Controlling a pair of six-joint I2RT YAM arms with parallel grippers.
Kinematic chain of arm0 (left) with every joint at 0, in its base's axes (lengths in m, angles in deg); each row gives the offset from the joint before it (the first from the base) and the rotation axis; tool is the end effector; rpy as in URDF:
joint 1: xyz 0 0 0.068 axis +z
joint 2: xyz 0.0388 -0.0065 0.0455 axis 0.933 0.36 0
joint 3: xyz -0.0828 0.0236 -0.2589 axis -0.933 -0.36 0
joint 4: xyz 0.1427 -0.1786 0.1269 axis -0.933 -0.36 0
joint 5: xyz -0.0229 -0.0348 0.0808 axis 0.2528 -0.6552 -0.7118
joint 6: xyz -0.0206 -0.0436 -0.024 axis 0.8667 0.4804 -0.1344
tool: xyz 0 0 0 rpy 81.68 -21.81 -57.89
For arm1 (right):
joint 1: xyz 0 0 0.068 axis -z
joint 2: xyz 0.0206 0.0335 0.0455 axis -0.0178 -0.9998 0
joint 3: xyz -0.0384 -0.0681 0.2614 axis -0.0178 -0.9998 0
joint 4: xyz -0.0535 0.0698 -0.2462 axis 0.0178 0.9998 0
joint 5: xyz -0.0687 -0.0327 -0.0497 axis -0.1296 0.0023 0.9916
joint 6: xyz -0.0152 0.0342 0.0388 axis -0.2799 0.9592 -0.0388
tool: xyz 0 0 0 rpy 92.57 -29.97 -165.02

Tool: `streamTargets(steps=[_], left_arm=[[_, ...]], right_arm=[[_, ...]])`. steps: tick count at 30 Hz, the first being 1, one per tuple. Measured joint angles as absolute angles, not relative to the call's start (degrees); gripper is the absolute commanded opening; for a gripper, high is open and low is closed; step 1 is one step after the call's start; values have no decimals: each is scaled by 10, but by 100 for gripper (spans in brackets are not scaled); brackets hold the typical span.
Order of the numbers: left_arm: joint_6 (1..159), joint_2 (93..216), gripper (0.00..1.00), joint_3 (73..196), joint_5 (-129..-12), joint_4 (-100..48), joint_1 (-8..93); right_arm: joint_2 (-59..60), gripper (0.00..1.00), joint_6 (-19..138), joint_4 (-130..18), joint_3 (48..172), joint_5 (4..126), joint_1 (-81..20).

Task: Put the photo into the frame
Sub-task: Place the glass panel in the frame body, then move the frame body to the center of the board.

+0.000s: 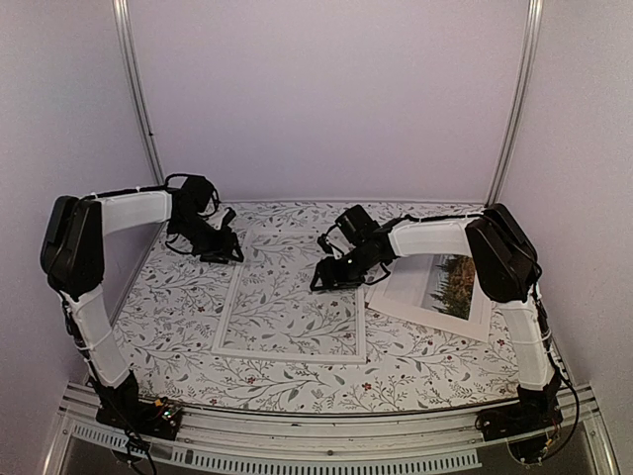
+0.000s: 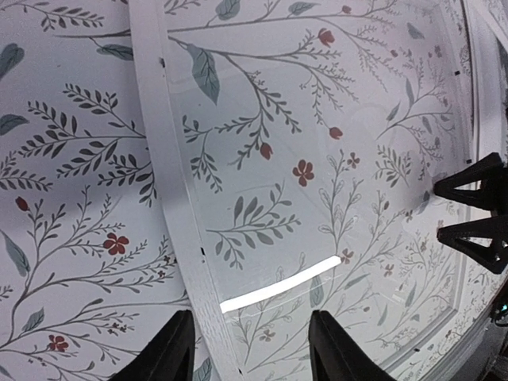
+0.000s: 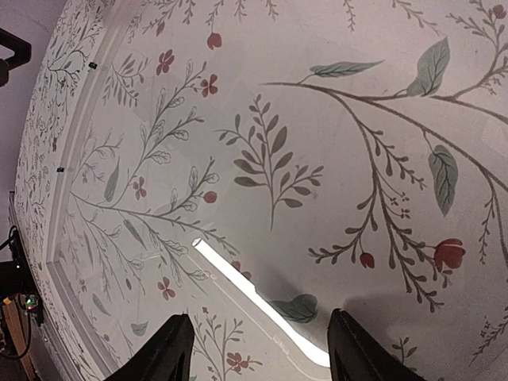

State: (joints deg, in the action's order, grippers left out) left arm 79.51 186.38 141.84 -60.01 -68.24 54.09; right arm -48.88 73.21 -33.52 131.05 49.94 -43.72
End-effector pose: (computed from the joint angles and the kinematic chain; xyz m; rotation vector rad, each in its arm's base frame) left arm 0.3691 -0.1095 0.2027 0.1687 2.7866 -0.5765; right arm 0.3488 0.3405 0.1362 -0.6856 2.6321 0.8854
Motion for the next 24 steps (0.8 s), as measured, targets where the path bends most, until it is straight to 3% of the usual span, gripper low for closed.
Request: streamTargets(steps=[16, 17, 21, 24], left_arm=[[842, 1798, 56, 1310, -614, -617, 541], [846, 1785, 60, 1303, -614, -611, 541], [860, 1724, 98, 1279, -614, -574, 541], [871, 1670, 99, 1252, -604, -542, 541]], right_arm=[[-425, 73, 732, -311, 1311, 515, -435], [-412, 74, 732, -309, 1311, 518, -434], [-343, 82, 730, -308, 1295, 545, -423], [-288, 85, 728, -305, 1258, 575, -403]])
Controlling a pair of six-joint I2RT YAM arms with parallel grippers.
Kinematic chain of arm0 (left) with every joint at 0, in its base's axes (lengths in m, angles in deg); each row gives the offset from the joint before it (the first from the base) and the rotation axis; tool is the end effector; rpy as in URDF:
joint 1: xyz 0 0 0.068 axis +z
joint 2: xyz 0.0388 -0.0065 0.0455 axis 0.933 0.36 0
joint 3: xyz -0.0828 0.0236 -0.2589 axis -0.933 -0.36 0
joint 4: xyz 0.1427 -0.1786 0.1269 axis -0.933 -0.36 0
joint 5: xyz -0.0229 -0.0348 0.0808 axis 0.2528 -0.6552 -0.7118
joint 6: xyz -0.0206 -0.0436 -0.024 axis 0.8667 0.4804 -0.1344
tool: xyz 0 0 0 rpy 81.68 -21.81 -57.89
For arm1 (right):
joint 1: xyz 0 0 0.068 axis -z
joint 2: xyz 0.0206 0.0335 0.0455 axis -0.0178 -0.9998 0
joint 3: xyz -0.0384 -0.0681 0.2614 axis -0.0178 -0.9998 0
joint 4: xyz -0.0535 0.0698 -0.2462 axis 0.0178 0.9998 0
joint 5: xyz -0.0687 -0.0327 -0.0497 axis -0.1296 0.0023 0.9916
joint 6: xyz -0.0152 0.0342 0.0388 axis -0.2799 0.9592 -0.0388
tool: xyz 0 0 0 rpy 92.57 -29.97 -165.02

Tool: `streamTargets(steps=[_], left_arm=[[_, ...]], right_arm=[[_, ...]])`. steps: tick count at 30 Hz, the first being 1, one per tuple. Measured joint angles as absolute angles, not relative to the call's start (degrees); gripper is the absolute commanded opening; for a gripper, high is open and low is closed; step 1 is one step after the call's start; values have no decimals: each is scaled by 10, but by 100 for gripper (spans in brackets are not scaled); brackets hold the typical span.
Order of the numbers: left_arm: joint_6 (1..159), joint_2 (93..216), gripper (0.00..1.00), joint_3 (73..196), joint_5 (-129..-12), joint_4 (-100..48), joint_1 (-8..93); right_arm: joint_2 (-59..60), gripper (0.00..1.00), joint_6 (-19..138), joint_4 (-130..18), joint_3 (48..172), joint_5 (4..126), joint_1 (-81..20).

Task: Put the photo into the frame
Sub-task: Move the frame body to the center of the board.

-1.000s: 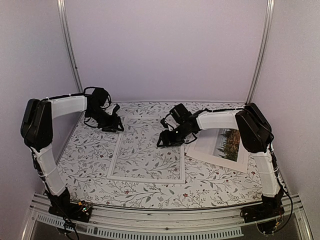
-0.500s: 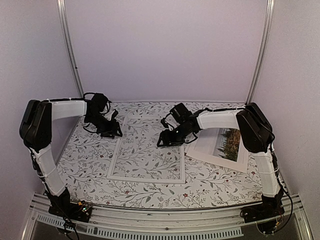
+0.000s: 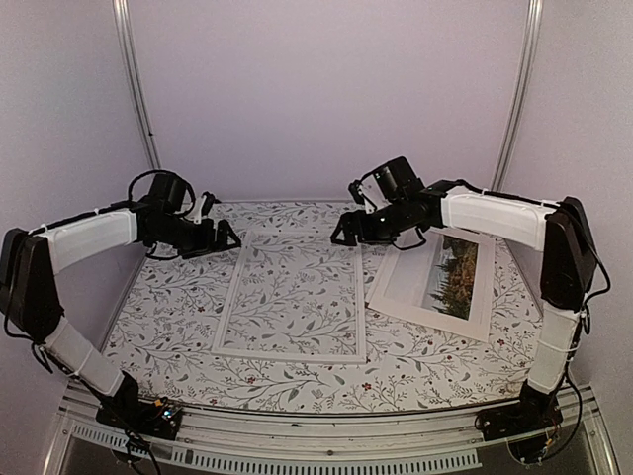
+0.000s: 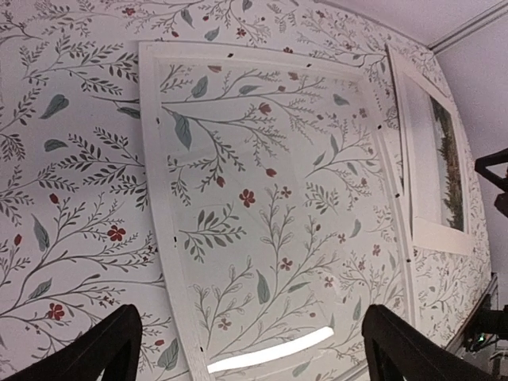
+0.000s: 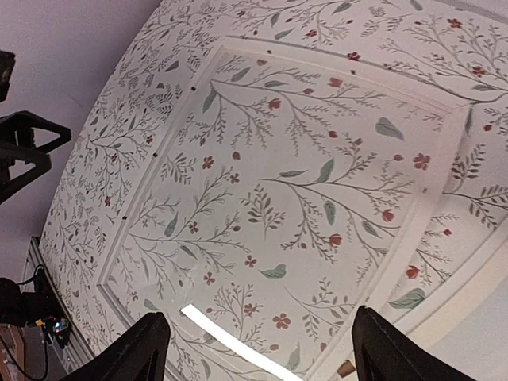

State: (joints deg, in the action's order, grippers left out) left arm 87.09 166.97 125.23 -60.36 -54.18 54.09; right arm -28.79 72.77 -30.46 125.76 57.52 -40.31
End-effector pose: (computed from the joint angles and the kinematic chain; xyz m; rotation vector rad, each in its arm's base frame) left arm 0.3129 -0.0944 0.2429 0.0493 2.5153 -0.6512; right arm 0.3352 0.2862 0.2592 -0.5494 2.4121 0.7875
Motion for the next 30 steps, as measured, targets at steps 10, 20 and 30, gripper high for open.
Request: streamTargets(steps=[10, 20, 30], left_arm=[[914, 1595, 97, 1223, -540, -468, 533], [903, 1653, 95, 1231, -654, -490, 442], [896, 1703, 95, 1265, -741, -503, 336]], right_arm=[[-120, 86, 725, -278, 1056, 670, -240], [-69, 86, 723, -268, 975, 702, -202], [-69, 85, 724, -262, 916, 720, -115]])
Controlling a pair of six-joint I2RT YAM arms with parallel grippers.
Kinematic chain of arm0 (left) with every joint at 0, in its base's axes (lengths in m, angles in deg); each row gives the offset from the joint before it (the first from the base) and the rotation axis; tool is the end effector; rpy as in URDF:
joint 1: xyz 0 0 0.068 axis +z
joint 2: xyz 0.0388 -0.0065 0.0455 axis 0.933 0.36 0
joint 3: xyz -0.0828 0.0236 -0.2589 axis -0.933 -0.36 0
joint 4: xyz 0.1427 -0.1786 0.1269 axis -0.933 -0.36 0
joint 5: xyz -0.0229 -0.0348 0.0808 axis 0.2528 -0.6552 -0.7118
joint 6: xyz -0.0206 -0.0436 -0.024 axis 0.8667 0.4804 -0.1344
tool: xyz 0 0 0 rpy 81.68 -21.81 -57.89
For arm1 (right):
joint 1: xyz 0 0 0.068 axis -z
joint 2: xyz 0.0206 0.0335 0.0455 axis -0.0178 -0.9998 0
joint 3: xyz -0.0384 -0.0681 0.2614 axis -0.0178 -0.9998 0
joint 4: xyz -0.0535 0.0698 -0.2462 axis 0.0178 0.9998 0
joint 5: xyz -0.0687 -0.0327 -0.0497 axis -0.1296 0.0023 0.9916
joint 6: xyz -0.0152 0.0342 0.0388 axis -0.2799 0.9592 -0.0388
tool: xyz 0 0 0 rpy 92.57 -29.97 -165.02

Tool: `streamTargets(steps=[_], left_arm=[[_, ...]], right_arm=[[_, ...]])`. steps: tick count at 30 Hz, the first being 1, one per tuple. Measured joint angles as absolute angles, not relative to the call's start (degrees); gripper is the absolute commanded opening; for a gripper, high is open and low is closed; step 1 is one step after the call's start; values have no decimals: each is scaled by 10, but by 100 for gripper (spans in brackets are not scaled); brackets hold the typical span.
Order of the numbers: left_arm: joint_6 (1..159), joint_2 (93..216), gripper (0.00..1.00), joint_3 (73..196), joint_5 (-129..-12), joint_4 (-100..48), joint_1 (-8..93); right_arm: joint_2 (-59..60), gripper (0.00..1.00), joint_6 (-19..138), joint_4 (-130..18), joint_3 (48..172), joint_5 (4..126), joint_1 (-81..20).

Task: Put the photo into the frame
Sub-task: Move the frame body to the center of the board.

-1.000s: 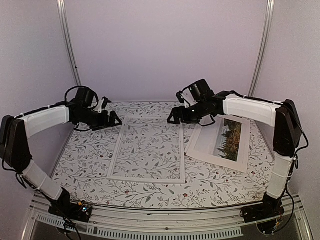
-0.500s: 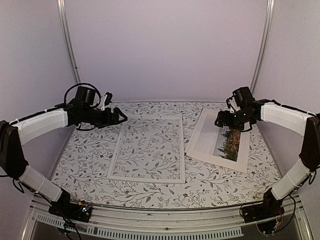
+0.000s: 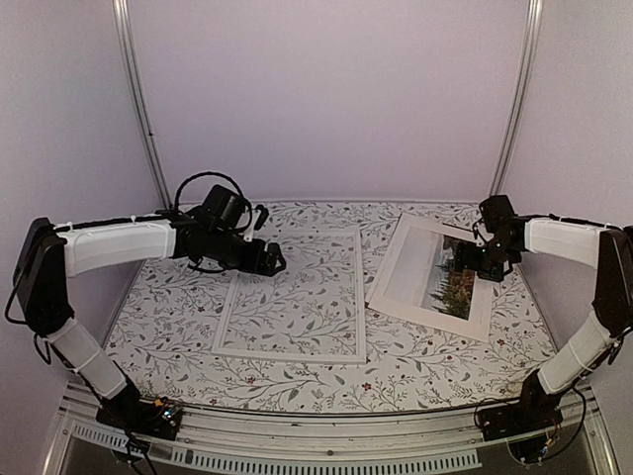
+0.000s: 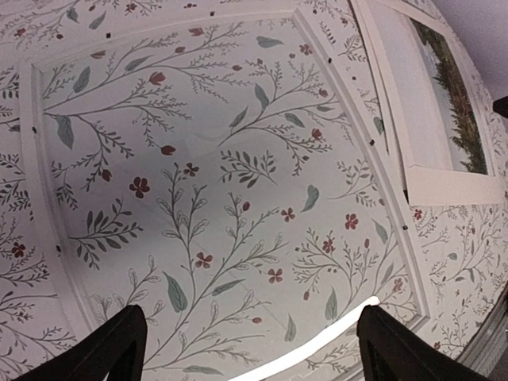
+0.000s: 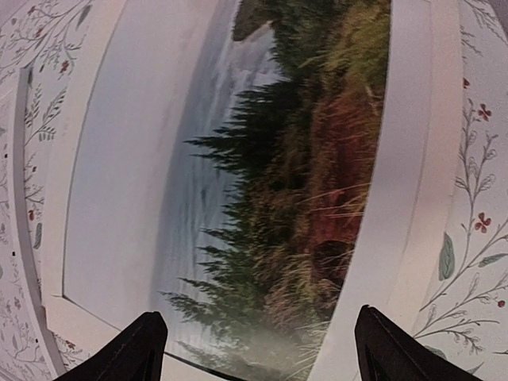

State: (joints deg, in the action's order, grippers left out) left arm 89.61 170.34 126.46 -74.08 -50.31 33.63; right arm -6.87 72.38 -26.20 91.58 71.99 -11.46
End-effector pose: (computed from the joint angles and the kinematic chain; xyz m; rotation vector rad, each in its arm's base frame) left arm 0.2790 -0.2009 0.2345 0.3362 2.4860 -0.5344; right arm 0.3013 0.0559 0.2039 0.2063 2.6518 0.1866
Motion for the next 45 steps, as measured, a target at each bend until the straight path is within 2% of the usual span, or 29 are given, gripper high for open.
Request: streamTargets(steps=[6, 12, 21, 28, 33, 45], left_arm=[[899, 1728, 94, 1270, -758, -498, 276], [900, 1758, 93, 1282, -770, -499, 249], [900, 1788, 93, 1314, -771, -499, 232], [898, 1837, 93, 1362, -783, -499, 195], [898, 1892, 94, 1425, -821, -506, 144], [916, 2090, 95, 1620, -955, -595, 49]], right_arm=[[-69, 82, 724, -270, 873, 733, -11], [-95, 72, 719, -298, 860, 732, 44], [-130, 64, 713, -342, 841, 690, 48], [-129, 47, 710, -375, 827, 689, 47], [-126, 40, 710, -388, 817, 697, 47], [-113, 36, 710, -396, 801, 700, 46]])
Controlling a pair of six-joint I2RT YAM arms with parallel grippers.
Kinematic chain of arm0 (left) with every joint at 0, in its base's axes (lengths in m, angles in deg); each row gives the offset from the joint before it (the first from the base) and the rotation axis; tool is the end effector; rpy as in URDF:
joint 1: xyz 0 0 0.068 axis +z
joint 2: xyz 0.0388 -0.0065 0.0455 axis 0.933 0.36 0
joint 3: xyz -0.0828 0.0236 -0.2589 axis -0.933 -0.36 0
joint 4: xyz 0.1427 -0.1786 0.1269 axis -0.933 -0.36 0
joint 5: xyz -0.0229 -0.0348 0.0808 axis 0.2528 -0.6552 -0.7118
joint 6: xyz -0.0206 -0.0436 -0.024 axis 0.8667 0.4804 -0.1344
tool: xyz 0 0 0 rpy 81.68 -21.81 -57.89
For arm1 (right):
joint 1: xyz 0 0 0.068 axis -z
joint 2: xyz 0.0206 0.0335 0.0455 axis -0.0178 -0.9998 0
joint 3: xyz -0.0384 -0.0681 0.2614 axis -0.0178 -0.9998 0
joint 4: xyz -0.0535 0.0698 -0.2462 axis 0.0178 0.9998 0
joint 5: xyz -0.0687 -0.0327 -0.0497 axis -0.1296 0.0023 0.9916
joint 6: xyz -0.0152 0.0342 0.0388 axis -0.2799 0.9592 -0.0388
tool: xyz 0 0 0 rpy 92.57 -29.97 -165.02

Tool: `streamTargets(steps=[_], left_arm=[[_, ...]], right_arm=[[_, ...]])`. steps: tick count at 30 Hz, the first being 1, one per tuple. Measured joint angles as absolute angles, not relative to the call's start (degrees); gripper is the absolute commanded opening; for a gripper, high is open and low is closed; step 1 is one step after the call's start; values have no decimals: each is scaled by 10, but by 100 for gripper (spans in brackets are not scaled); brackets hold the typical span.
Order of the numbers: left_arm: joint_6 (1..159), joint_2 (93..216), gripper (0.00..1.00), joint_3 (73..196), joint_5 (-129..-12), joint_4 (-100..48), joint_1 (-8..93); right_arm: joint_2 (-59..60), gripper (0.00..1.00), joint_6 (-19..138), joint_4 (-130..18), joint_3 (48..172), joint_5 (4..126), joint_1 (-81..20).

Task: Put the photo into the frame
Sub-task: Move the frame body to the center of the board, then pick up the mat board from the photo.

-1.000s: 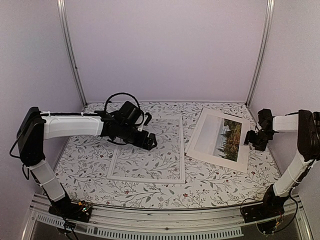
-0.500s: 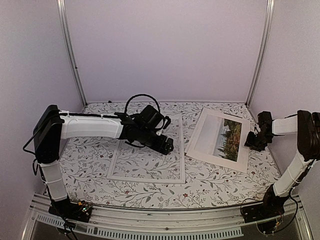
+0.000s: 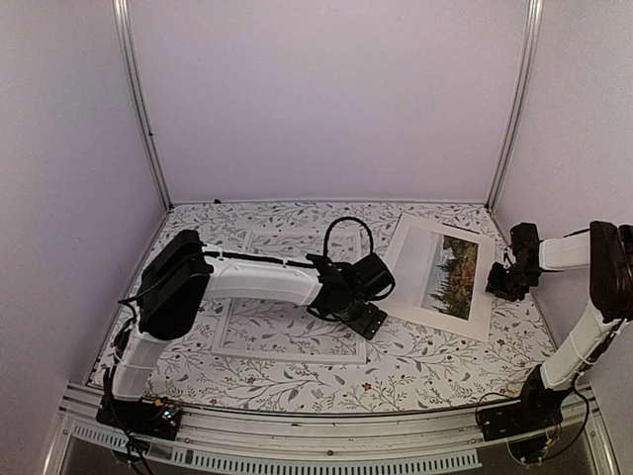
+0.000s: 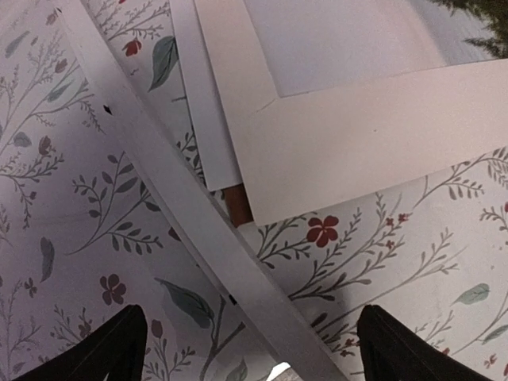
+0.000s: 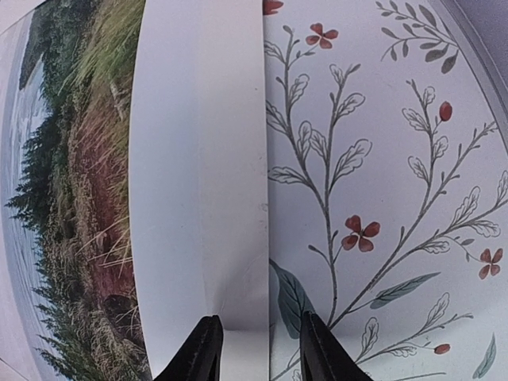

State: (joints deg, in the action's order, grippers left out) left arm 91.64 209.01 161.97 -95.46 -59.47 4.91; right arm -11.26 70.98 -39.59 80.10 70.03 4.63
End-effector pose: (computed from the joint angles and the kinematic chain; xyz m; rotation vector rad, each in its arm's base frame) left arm 0.2211 -0.4299 0.1464 0.8031 2.4617 -0.1783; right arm 0.2909 -0.0272 0.1387 0.5407 2.6397 0.1265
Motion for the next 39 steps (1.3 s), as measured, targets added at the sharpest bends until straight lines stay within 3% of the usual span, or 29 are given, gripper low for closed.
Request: streamTargets(steps=[21, 31, 39], left_arm=[[928, 2089, 96, 1602, -1038, -641, 78], [918, 2001, 97, 1537, -941, -567, 104], [901, 2034, 91, 1604, -864, -515, 104]], right_arm=[[-111, 28, 700, -397, 797, 684, 37], [-113, 23, 702, -399, 796, 693, 6], [-88, 20, 722, -407, 768, 691, -28]])
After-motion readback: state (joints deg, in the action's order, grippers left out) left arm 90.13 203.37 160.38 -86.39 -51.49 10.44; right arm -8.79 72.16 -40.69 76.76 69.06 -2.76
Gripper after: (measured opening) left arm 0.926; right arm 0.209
